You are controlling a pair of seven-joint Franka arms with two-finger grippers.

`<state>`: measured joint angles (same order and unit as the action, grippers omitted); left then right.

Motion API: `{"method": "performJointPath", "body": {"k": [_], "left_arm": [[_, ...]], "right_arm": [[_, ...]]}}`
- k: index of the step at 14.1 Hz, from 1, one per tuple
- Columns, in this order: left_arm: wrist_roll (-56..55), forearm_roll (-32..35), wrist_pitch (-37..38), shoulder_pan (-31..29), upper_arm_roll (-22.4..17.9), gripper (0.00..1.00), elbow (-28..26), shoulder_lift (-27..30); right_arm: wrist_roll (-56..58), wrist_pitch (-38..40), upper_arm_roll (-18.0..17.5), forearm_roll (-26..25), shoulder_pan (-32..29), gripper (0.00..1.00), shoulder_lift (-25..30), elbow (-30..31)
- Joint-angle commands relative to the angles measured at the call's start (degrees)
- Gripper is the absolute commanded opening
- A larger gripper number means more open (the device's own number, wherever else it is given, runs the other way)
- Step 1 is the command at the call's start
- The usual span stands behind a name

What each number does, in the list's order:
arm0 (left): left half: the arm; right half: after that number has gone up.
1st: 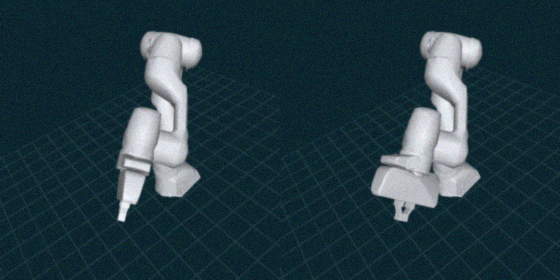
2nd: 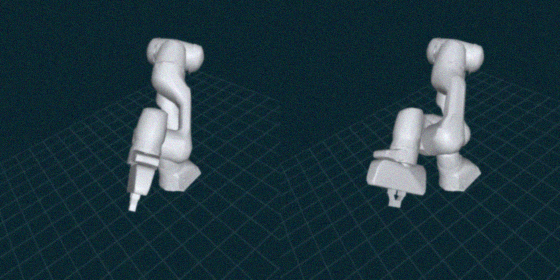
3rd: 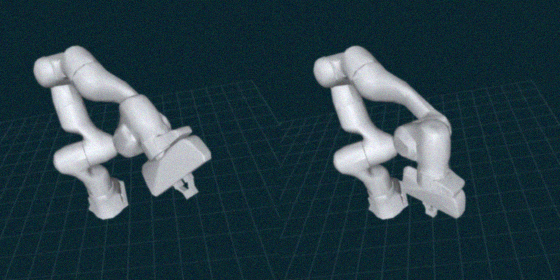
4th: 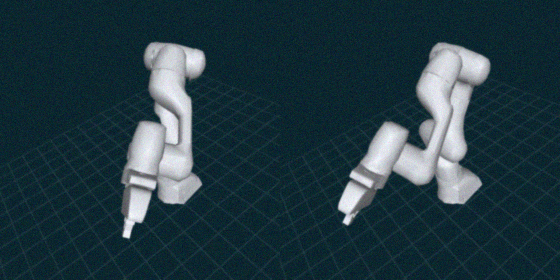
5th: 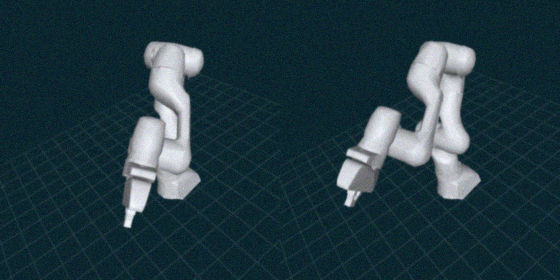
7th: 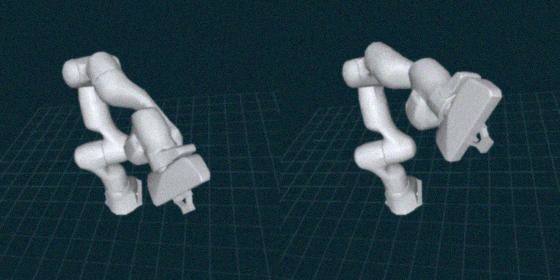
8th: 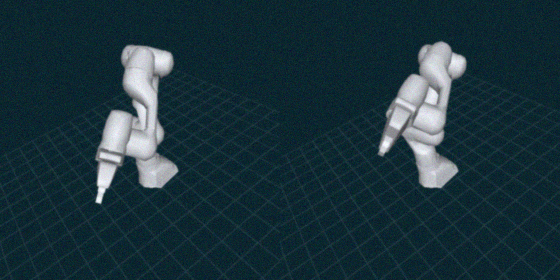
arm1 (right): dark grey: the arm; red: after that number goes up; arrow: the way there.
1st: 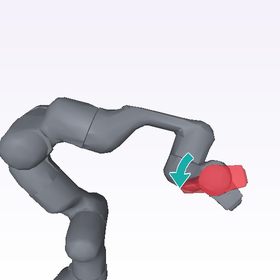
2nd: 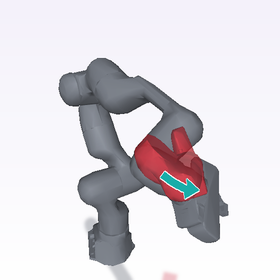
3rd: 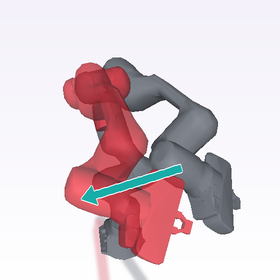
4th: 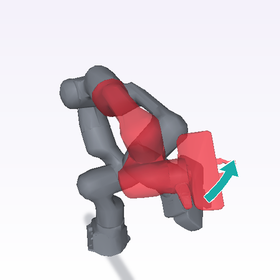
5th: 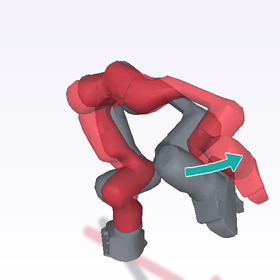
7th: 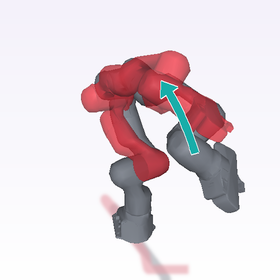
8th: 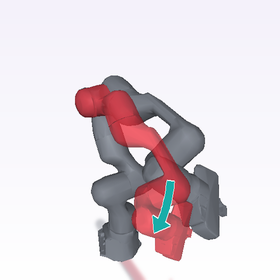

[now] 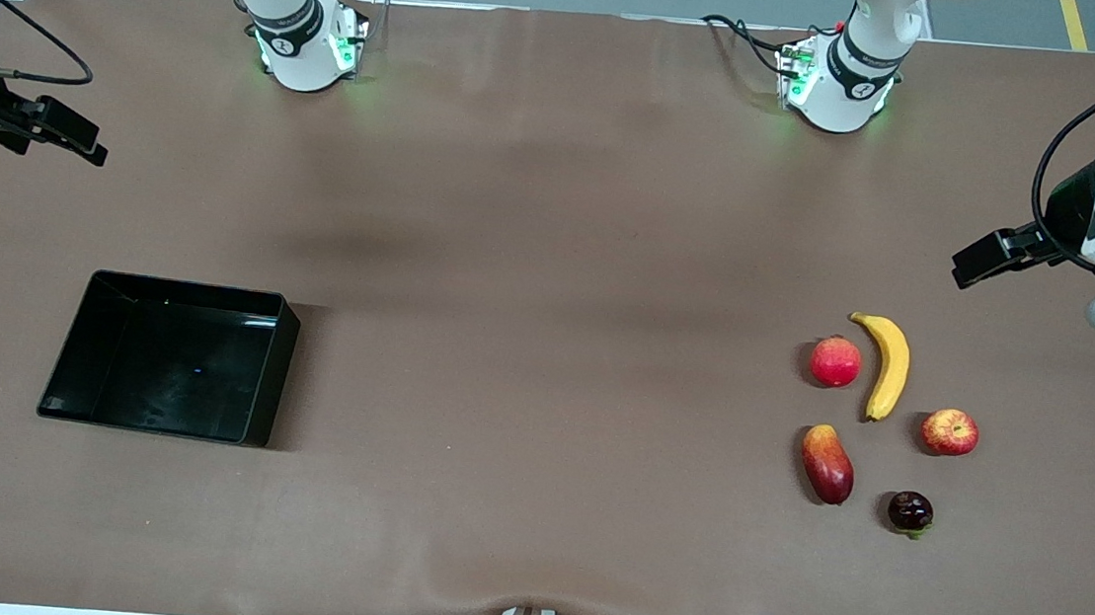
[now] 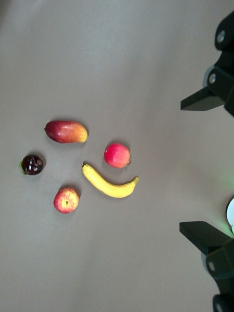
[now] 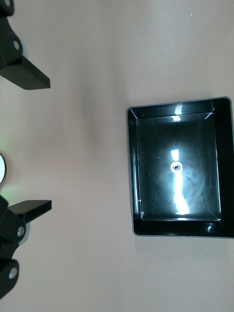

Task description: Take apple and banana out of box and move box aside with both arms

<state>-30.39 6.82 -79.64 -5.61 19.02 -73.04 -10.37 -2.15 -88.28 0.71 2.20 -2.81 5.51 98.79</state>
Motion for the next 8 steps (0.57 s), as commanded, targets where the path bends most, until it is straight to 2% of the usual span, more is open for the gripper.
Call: {"method": "performJointPath", "body": {"k": [1,4,8], "left_arm": [[2.07,-1.20,-3.32,4.36,-6.08,1.00,-5.87,4.12],[5.42,-2.42,-6.39,8.42,-12.06,1.00,-11.32,7.54],[8.15,-2.96,-7.37,8.42,-13.04,1.00,-16.42,11.94]], "right_arm": [[-0.05,-0.66,-0.53,-0.61,-0.71,1.00,0.38,0.44],[0.04,-1.63,-0.62,-0.70,-0.62,1.00,0.38,0.18],[0.04,-2.42,-0.62,-0.79,-0.53,1.00,0.29,0.36]]}}
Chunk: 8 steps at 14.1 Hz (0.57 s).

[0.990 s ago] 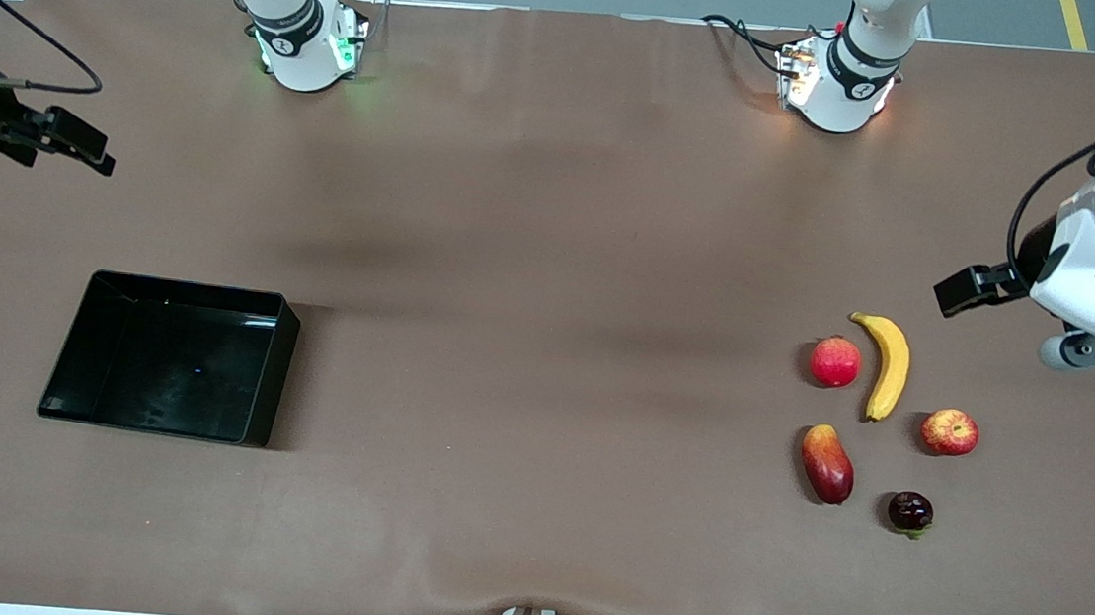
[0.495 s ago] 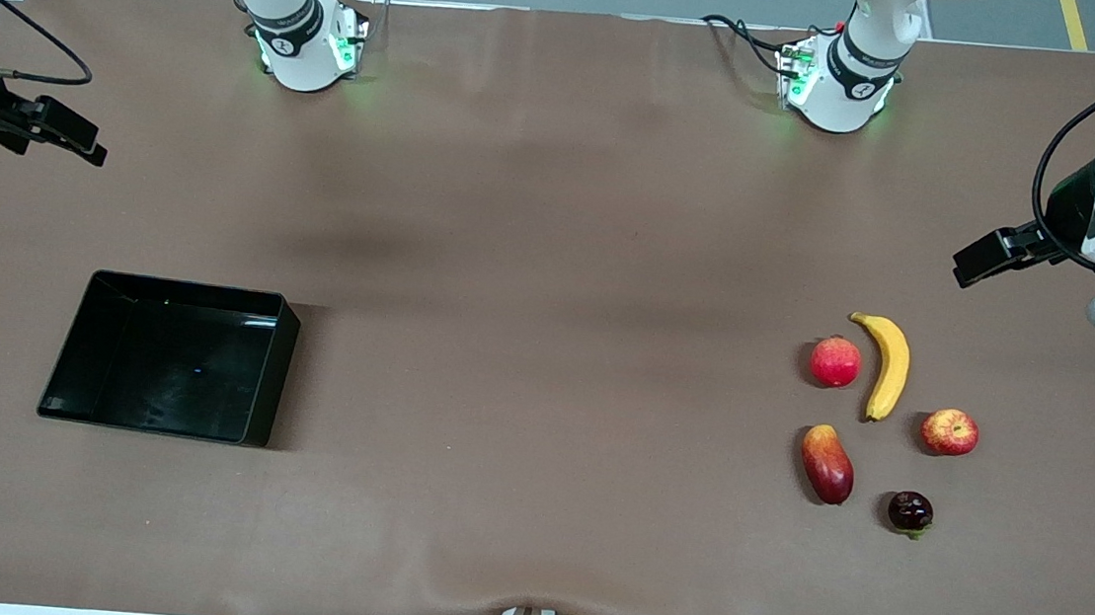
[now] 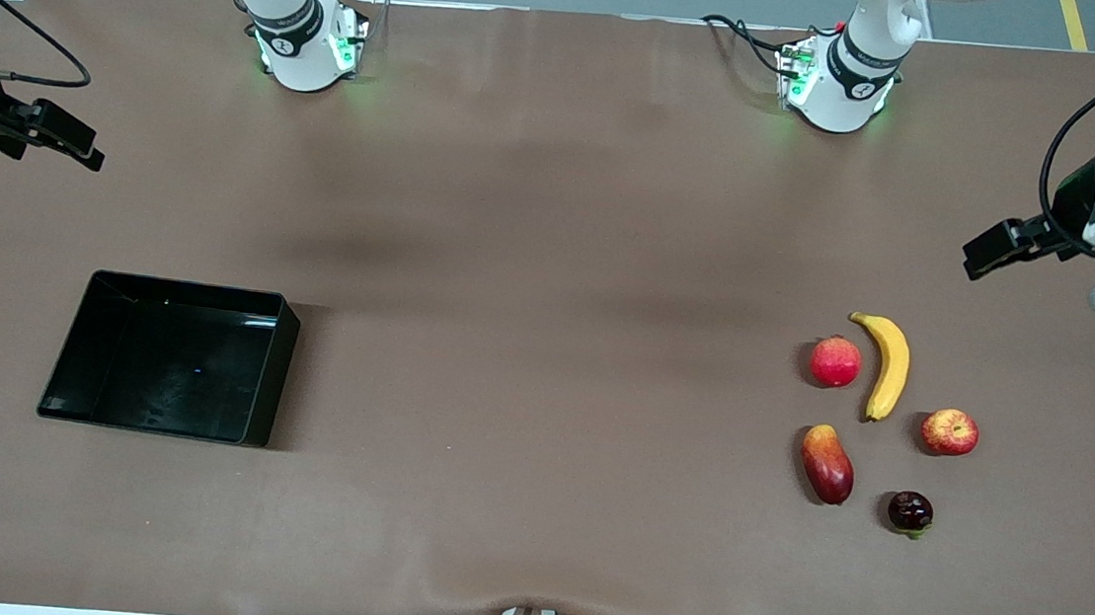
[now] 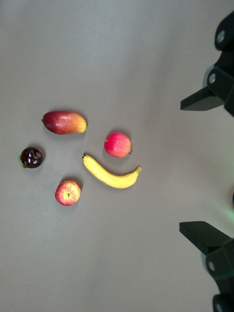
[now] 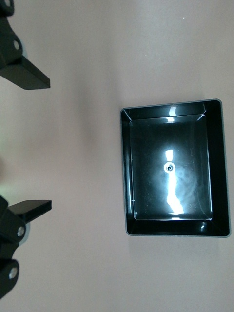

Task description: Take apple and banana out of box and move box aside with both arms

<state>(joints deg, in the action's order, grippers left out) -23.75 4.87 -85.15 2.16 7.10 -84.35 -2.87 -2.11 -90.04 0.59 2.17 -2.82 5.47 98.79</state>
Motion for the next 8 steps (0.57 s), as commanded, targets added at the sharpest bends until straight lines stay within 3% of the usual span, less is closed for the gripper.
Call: {"method": "performJointPath", "body": {"k": [1,4,8], "left_arm": [[2.21,-1.00,-2.64,0.74,-1.99,1.00,-6.52,5.49],[7.12,-2.23,-5.90,0.74,-4.10,1.00,-10.57,8.22],[10.73,-2.41,-6.08,0.30,-4.20,1.00,-9.87,8.32]], "right_arm": [[0.00,-0.66,-0.50,-0.76,-0.61,1.00,0.33,0.26],[0.00,-0.66,-0.50,-0.24,-0.43,1.00,0.06,-0.18],[-0.08,-0.31,-0.50,-0.24,-0.43,1.00,-0.29,-1.49]]}}
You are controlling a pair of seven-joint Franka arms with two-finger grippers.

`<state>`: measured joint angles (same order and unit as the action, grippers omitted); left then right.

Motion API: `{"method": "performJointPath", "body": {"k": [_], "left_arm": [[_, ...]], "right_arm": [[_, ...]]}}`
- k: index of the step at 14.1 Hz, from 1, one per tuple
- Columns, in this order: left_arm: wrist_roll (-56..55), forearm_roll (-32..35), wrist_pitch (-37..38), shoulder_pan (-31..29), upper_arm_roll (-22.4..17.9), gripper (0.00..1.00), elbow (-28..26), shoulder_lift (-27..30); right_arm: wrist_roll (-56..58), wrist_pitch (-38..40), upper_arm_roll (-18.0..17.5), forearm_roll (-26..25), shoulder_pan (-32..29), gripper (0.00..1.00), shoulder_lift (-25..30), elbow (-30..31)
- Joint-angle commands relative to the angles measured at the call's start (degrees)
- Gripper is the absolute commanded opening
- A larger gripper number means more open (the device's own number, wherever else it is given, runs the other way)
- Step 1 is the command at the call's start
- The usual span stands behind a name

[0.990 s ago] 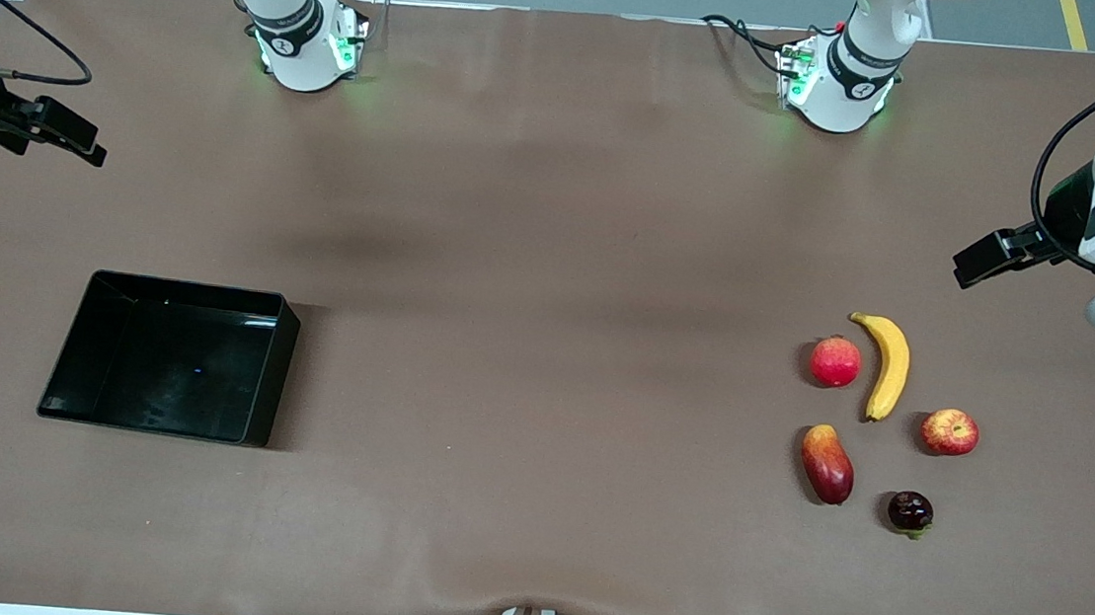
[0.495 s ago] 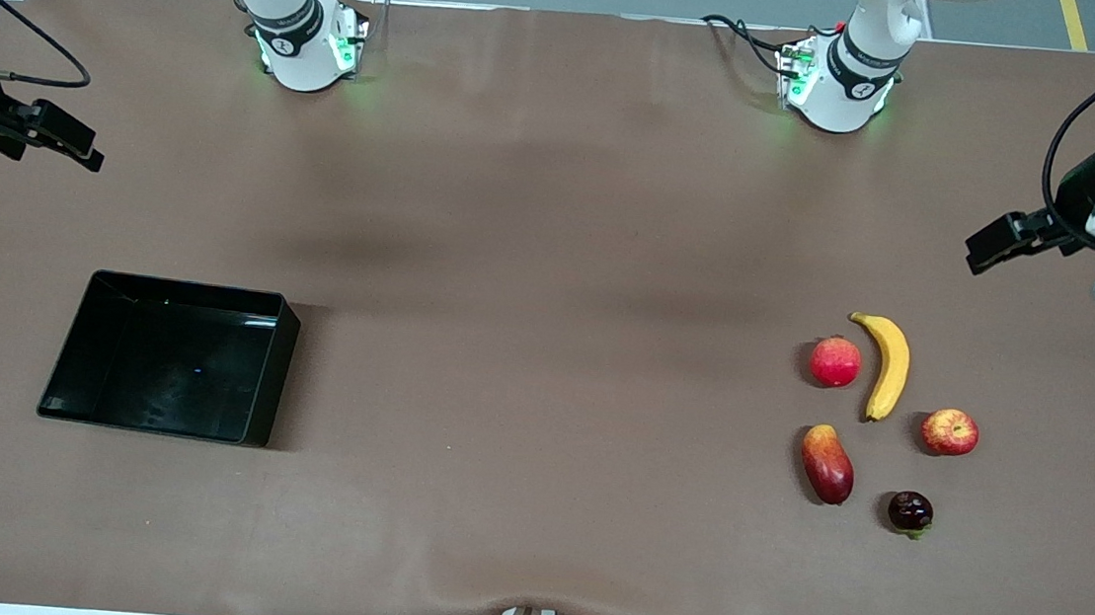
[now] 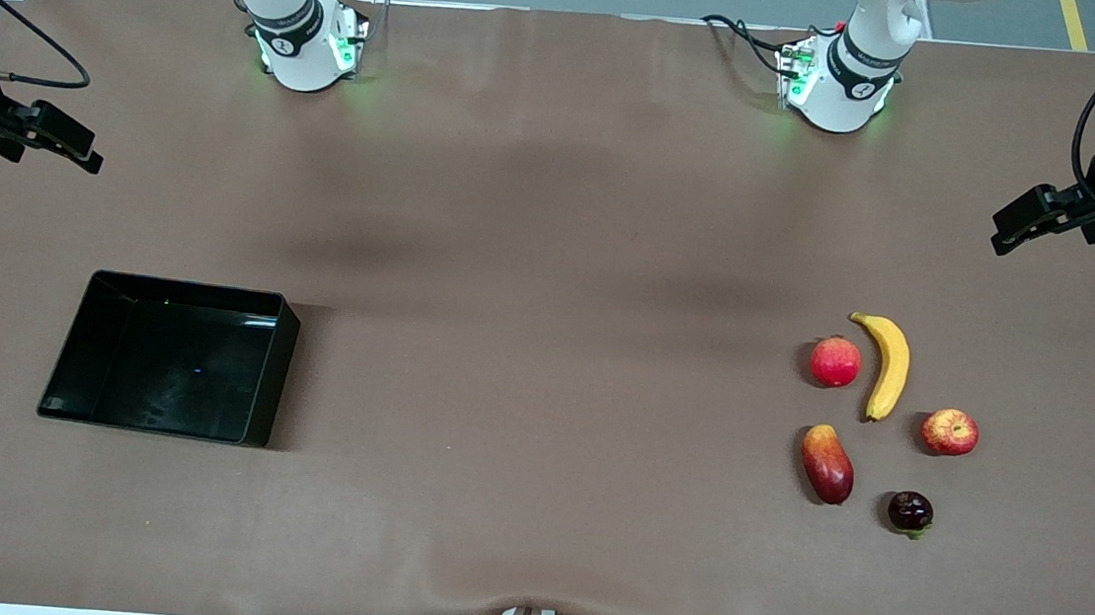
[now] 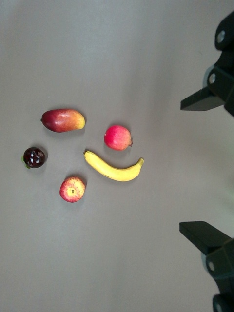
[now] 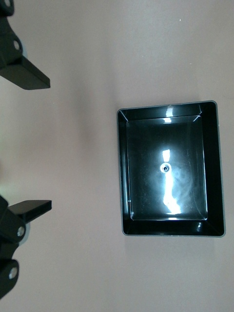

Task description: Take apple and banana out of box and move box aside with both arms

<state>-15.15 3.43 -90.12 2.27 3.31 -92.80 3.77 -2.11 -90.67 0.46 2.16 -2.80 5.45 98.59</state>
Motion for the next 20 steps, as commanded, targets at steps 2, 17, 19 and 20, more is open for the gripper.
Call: {"method": "performJointPath", "body": {"k": [2,17,19,20], "left_arm": [[4.16,-0.96,-1.02,0.37,-0.33,1.00,-0.72,1.50],[9.35,-3.07,1.61,-0.16,0.38,1.00,2.36,1.50],[9.17,-3.07,1.61,-0.16,0.38,1.00,2.36,1.41],[8.65,-3.07,1.61,-0.16,0.38,1.00,2.36,1.33]], "right_arm": [[-0.09,0.58,-0.38,-0.49,-0.63,1.00,-0.36,-1.30],[1.66,0.31,-0.38,-0.57,-0.63,1.00,-0.36,-1.30],[2.20,0.31,-0.38,-0.75,-0.63,1.00,-0.36,-1.30],[2.20,0.14,-0.38,-0.75,-0.71,1.00,-0.36,-1.30]]}}
